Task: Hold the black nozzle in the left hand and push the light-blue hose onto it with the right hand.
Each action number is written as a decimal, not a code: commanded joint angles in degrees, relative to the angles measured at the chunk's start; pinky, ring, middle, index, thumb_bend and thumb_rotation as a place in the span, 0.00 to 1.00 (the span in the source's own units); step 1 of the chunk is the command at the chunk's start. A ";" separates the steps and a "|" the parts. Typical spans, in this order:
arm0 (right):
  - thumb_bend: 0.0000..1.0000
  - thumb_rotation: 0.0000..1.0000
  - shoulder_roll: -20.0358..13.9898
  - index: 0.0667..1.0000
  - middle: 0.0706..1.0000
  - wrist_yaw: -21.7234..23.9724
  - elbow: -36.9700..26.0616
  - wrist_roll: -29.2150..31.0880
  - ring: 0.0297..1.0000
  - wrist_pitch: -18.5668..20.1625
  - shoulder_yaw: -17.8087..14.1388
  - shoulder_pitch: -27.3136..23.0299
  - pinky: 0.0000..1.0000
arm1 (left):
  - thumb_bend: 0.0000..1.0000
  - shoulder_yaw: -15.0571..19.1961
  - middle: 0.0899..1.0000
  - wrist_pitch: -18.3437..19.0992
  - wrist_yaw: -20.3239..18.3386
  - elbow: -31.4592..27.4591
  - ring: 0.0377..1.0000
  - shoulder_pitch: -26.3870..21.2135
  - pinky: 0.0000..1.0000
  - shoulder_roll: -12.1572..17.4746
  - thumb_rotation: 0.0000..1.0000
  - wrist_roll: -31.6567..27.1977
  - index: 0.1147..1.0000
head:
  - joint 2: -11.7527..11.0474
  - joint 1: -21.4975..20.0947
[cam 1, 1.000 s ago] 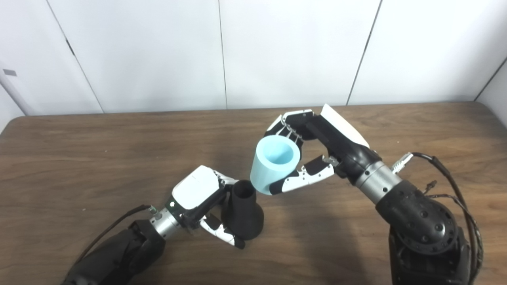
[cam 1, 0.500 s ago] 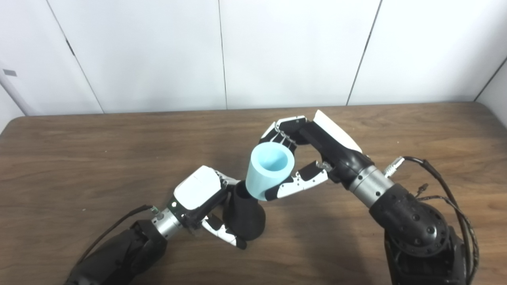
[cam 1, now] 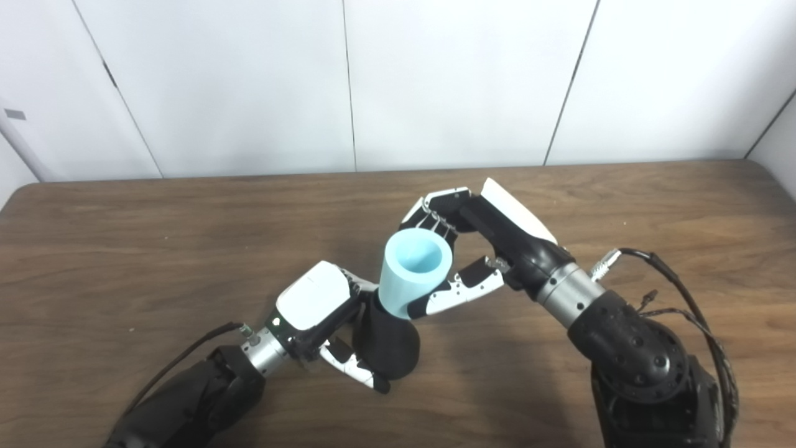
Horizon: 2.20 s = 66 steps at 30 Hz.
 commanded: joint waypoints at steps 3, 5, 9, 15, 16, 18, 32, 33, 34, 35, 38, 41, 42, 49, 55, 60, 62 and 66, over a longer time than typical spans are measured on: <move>0.52 0.00 0.37 0.47 0.44 -0.73 -0.29 -1.11 0.39 -0.15 0.20 -1.41 0.31 | 0.51 -4.67 0.33 0.06 -0.99 2.58 0.20 6.59 0.16 -3.53 0.00 0.26 0.44 | -0.10 -0.11; 0.52 0.00 0.20 0.47 0.44 -1.09 0.02 -1.39 0.39 -0.15 0.68 -1.47 0.31 | 0.51 -4.88 0.33 0.05 -0.73 2.61 0.20 6.54 0.16 -3.45 0.00 0.40 0.44 | -0.08 -0.15; 0.52 0.00 -0.67 0.47 0.43 -2.04 0.93 -1.35 0.40 -0.45 1.69 -1.76 0.32 | 0.51 -4.93 0.33 0.05 -1.50 2.49 0.22 6.55 0.18 -3.33 0.00 0.07 0.44 | -0.02 -0.05; 0.52 0.00 -1.44 0.48 0.43 -3.01 2.13 -1.07 0.39 -0.37 2.60 -2.09 0.32 | 0.52 -4.88 0.41 0.05 -0.61 2.69 0.18 6.69 0.15 -3.54 0.00 0.67 0.42 | 0.16 -0.01; 0.52 0.00 -1.54 0.48 0.44 -3.22 2.24 -1.10 0.39 -0.39 2.77 -1.99 0.32 | 0.52 -4.72 0.37 0.05 -0.96 2.62 0.19 6.75 0.15 -3.57 0.00 0.57 0.42 | 0.11 0.04; 0.52 0.00 -1.81 0.48 0.43 -3.58 2.40 -1.27 0.39 -0.44 3.12 -1.71 0.31 | 0.52 -4.60 0.33 0.06 -1.43 2.46 0.19 6.81 0.15 -3.55 0.00 0.39 0.43 | 0.15 0.07; 0.52 0.00 -3.26 0.48 0.42 -7.92 3.84 0.03 0.38 -2.30 5.29 -0.52 0.30 | 0.51 -5.74 0.33 0.05 -0.08 3.41 0.21 6.43 0.17 -3.56 0.00 -0.02 0.44 | -0.19 0.11; 0.52 0.00 -3.36 0.48 0.42 -8.14 3.84 0.07 0.38 -2.29 5.44 -0.56 0.30 | 0.51 -5.88 0.33 0.05 0.06 3.50 0.21 6.39 0.18 -3.57 0.00 -0.18 0.44 | -0.19 0.11; 0.52 0.00 -3.46 0.48 0.42 -8.45 3.98 0.29 0.38 -2.50 5.50 -0.55 0.30 | 0.51 -5.95 0.33 0.05 0.15 3.58 0.22 6.38 0.18 -3.58 0.00 -0.19 0.44 | -0.45 0.07; 0.52 0.00 -3.55 0.48 0.42 -8.72 4.08 0.40 0.37 -2.64 5.59 -0.59 0.30 | 0.51 -6.01 0.33 0.05 0.14 3.61 0.22 6.34 0.18 -3.57 0.00 -0.15 0.44 | -0.46 -0.04; 0.52 0.00 -3.78 0.48 0.42 -9.20 4.12 0.39 0.37 -2.52 5.87 -0.74 0.30 | 0.51 -5.91 0.33 0.06 0.03 3.89 0.22 6.30 0.19 -3.66 0.00 0.36 0.45 | -0.53 -0.16; 0.52 0.00 -3.99 0.49 0.42 -9.45 4.05 0.49 0.37 -2.25 5.94 -0.99 0.29 | 0.51 -6.27 0.33 0.05 0.73 4.39 0.22 6.11 0.18 -3.66 0.00 0.65 0.44 | -0.57 -0.28; 0.52 0.00 -4.04 0.48 0.42 -9.48 4.04 0.69 0.37 -2.16 5.89 -1.08 0.29 | 0.51 -6.43 0.33 0.05 0.98 4.61 0.22 6.04 0.18 -3.67 0.00 0.50 0.44 | -0.58 -0.36; 0.52 0.00 -4.29 0.48 0.43 -9.35 3.50 1.34 0.38 -1.33 5.69 -1.75 0.30 | 0.51 -6.94 0.33 0.05 1.32 5.34 0.20 5.79 0.17 -3.76 0.00 -0.31 0.44 | -0.76 -0.39; 0.51 0.00 -4.20 0.50 0.43 -9.36 3.16 1.24 0.37 -1.33 6.10 -1.76 0.29 | 0.52 -6.87 0.34 0.05 0.83 5.02 0.24 5.83 0.20 -3.77 0.00 -0.14 0.45 | -0.77 -0.41; 0.52 0.00 -4.00 0.48 0.43 -9.75 3.58 1.94 0.38 -2.11 6.38 -1.68 0.30 | 0.51 -7.21 0.33 0.05 1.50 5.12 0.22 5.69 0.18 -3.80 0.00 -0.12 0.44 | -0.78 -0.41; 0.52 0.00 -4.07 0.48 0.43 -9.91 3.82 2.05 0.38 -2.65 6.67 -1.69 0.31 | 0.51 -7.31 0.33 0.05 1.76 5.16 0.22 5.65 0.19 -3.80 0.00 -0.08 0.44 | -0.78 -0.41; 0.52 0.00 -4.30 0.48 0.43 -10.33 4.25 1.69 0.38 -3.58 7.32 -1.58 0.30 | 0.51 -7.30 0.34 0.05 1.30 5.08 0.23 5.58 0.19 -3.79 0.00 -0.45 0.45 | -0.72 -0.44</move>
